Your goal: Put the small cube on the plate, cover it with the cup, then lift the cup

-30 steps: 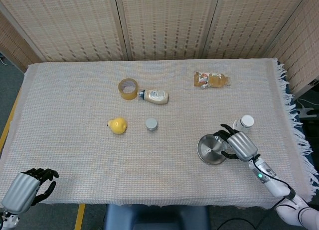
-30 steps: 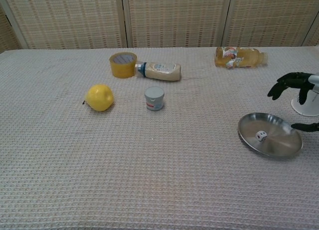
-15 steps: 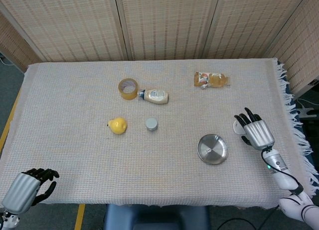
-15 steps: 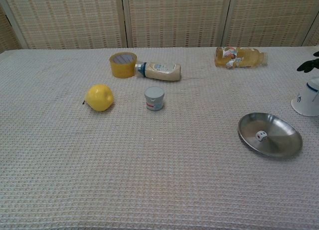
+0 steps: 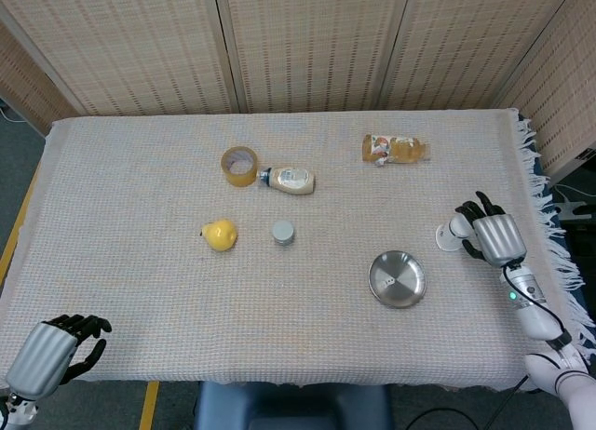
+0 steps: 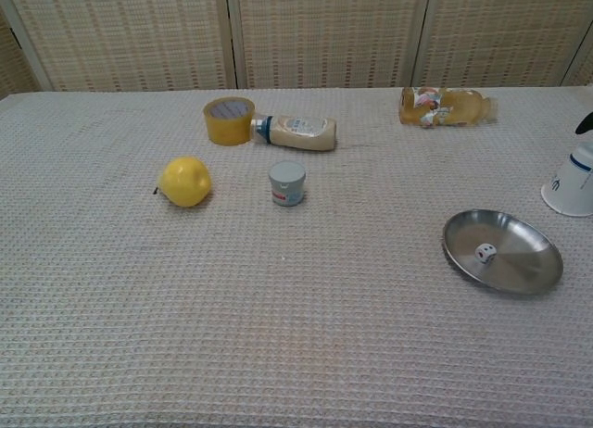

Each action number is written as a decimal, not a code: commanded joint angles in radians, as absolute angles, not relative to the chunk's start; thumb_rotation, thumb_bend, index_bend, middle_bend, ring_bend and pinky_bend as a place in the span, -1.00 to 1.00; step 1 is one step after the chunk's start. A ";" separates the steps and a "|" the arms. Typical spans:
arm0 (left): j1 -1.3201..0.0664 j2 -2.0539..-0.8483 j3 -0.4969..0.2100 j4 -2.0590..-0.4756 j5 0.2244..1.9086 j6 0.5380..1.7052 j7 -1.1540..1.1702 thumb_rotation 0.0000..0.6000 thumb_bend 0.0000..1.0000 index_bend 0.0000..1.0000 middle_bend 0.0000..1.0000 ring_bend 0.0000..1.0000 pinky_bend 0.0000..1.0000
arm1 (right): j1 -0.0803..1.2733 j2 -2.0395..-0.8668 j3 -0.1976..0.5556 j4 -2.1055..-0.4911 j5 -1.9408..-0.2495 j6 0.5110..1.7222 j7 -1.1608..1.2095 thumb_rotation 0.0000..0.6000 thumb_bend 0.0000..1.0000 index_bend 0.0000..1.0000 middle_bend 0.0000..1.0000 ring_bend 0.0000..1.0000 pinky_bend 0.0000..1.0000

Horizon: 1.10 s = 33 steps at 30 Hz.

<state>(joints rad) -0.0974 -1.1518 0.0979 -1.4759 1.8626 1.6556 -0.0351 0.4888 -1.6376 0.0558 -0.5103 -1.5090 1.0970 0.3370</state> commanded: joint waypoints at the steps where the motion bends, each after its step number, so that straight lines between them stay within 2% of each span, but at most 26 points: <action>1: -0.098 -1.152 0.098 -1.475 1.863 1.655 -0.035 1.00 -0.14 -0.05 0.13 0.19 0.38 | 0.495 -1.662 0.049 -0.475 -1.510 1.078 0.361 1.00 -0.52 -0.50 -0.63 -0.94 -0.38; 6: -0.097 -1.151 0.098 -1.476 1.863 1.657 -0.035 1.00 -0.14 -0.05 0.13 0.18 0.38 | 0.501 -1.696 0.041 -0.423 -1.516 1.065 0.397 1.00 -0.52 -0.48 -0.63 -0.93 -0.34; 10: -0.096 -1.151 0.098 -1.476 1.862 1.658 -0.036 1.00 -0.14 -0.05 0.13 0.19 0.38 | 0.502 -1.719 0.036 -0.389 -1.522 1.076 0.421 1.00 -0.52 -0.41 -0.58 -0.83 -0.24; 13: -0.097 -1.152 0.097 -1.476 1.863 1.659 -0.036 1.00 -0.14 -0.05 0.13 0.18 0.38 | 0.499 -1.735 0.036 -0.365 -1.526 1.106 0.435 1.00 -0.52 -0.29 -0.45 -0.69 -0.10; 17: -0.096 -1.151 0.098 -1.476 1.864 1.661 -0.037 1.00 -0.14 -0.05 0.13 0.18 0.38 | 0.492 -1.761 0.048 -0.326 -1.522 1.170 0.438 1.00 -0.51 0.12 -0.06 -0.29 0.28; 19: -0.096 -1.150 0.098 -1.476 1.865 1.662 -0.037 1.00 -0.14 -0.05 0.13 0.18 0.38 | 0.490 -1.772 0.056 -0.308 -1.519 1.197 0.439 1.00 -0.51 0.24 0.05 -0.17 0.39; 23: -0.096 -1.151 0.098 -1.477 1.866 1.662 -0.037 1.00 -0.14 -0.05 0.13 0.19 0.38 | 0.488 -1.779 0.059 -0.308 -1.522 1.245 0.461 1.00 -0.50 0.32 0.11 -0.11 0.46; 28: -0.096 -1.149 0.099 -1.478 1.866 1.661 -0.036 1.00 -0.14 -0.05 0.13 0.19 0.38 | 0.481 -1.753 0.037 -0.410 -1.560 1.342 0.518 1.00 -0.50 0.32 0.11 -0.11 0.46; 33: -0.095 -1.148 0.099 -1.479 1.866 1.663 -0.037 1.00 -0.14 -0.05 0.13 0.19 0.38 | 0.476 -1.661 0.000 -0.650 -1.607 1.382 0.535 1.00 -0.50 0.32 0.11 -0.11 0.46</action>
